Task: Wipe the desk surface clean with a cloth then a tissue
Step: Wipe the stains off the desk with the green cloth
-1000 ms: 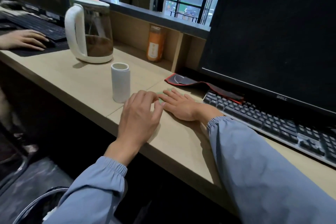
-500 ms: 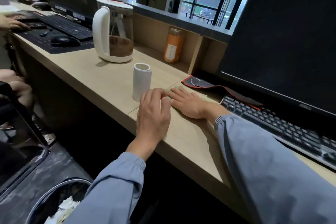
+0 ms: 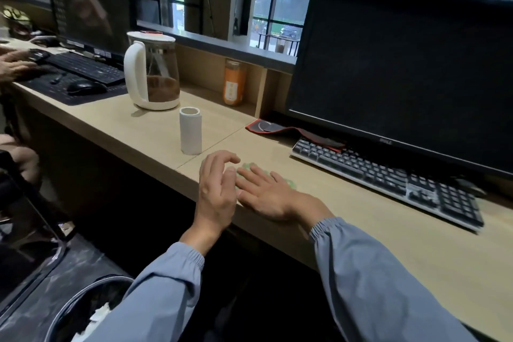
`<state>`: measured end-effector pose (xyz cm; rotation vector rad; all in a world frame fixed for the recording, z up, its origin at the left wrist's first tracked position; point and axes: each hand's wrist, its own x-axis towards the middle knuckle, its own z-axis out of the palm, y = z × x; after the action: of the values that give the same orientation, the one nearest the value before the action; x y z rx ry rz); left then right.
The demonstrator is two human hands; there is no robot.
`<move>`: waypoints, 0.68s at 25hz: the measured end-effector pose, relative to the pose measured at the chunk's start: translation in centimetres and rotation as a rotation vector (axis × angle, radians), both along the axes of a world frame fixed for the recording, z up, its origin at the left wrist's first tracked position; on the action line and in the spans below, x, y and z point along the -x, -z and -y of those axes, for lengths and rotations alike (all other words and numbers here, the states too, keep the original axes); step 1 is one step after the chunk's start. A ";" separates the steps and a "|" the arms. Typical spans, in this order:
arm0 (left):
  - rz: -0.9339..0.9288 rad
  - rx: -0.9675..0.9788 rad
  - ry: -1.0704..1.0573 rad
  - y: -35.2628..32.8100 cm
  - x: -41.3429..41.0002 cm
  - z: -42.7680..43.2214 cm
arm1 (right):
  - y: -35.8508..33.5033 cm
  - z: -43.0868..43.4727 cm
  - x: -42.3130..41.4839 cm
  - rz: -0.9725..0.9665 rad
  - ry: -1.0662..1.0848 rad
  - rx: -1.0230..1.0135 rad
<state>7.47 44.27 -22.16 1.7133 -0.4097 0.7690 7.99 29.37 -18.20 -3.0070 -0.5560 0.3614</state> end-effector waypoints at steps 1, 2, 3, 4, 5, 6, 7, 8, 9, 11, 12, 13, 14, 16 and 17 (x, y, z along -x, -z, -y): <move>-0.001 -0.042 0.020 -0.2 0.7 0.5 | 0.0 0.8 0.9 -0.006 0.019 -0.004; 0.003 -0.088 0.038 -0.2 1.4 1.0 | 0.0 2.0 1.8 -0.007 0.041 -0.005; 0.006 -0.132 0.052 -0.3 2.0 1.4 | 0.0 3.2 2.5 -0.005 0.069 -0.007; 0.003 -0.174 0.068 -0.4 2.6 2.0 | 0.1 4.6 3.4 -0.003 0.105 -0.013; -0.006 -0.207 0.095 -0.6 3.2 2.6 | 0.0 6.0 4.4 -0.003 0.145 -0.021; -0.017 -0.235 0.135 -0.9 4.2 3.9 | -0.1 8.1 6.0 -0.005 0.198 -0.025; -0.028 -0.253 0.154 -1.1 4.6 4.6 | -0.1 9.6 6.9 -0.009 0.236 -0.027; -0.043 -0.267 0.164 -1.2 4.8 5.1 | -0.2 11.2 7.6 -0.016 0.266 -0.029; -0.051 -0.276 0.190 -1.3 5.3 6.1 | -0.2 13.3 9.0 -0.018 0.306 -0.033; -0.057 -0.267 0.246 -1.6 6.5 8.0 | -0.3 17.7 12.1 -0.006 0.396 -0.036; -0.064 -0.254 0.264 -1.6 7.2 9.1 | -0.3 19.8 13.8 0.000 0.443 -0.033; -0.072 -0.246 0.285 -1.6 7.9 10.2 | -0.3 21.9 15.6 0.006 0.495 -0.025; -0.078 -0.253 0.311 -1.6 8.5 11.4 | -0.3 23.8 17.4 0.009 0.547 -0.015; -0.079 -0.299 0.365 -1.5 9.7 13.6 | -0.3 26.9 20.8 0.004 0.634 0.002; -0.072 -0.319 0.388 -1.5 10.1 14.6 | -0.3 28.2 22.3 0.001 0.670 0.009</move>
<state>-2.66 29.70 -20.70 1.8697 -0.8216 0.3714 -14.33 1.18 -17.90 -2.9641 0.4563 0.3046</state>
